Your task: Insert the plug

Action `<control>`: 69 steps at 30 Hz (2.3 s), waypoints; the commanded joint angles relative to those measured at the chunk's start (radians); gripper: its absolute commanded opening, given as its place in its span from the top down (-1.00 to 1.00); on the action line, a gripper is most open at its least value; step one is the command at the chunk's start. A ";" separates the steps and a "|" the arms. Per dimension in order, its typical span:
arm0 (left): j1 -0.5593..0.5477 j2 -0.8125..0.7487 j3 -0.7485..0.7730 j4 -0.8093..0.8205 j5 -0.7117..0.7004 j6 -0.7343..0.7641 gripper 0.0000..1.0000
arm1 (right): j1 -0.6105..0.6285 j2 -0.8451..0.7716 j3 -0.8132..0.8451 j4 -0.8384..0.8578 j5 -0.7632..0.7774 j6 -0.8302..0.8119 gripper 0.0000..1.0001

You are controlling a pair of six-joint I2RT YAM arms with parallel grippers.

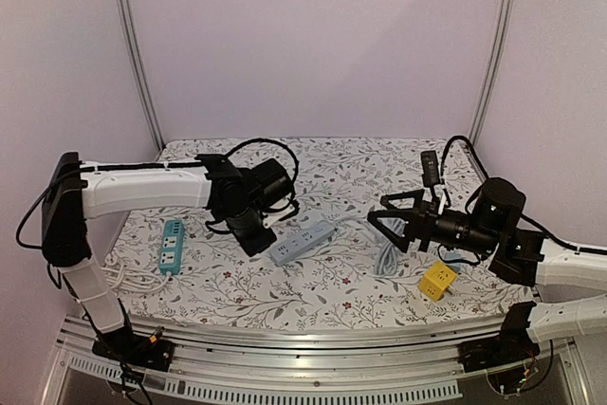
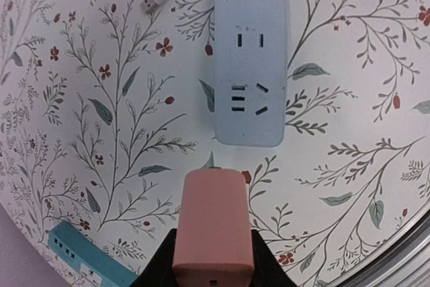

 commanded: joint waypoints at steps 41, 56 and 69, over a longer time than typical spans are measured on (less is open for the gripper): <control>0.045 0.381 0.473 -0.345 0.107 0.128 1.00 | 0.002 -0.050 -0.017 -0.032 0.010 0.018 -0.98; 0.043 0.439 0.548 -0.381 0.106 0.151 1.00 | 0.002 -0.051 -0.016 -0.031 0.006 0.018 -0.98; 0.043 0.448 0.546 -0.393 0.108 0.152 1.00 | 0.001 -0.051 -0.015 -0.031 -0.001 0.020 -0.98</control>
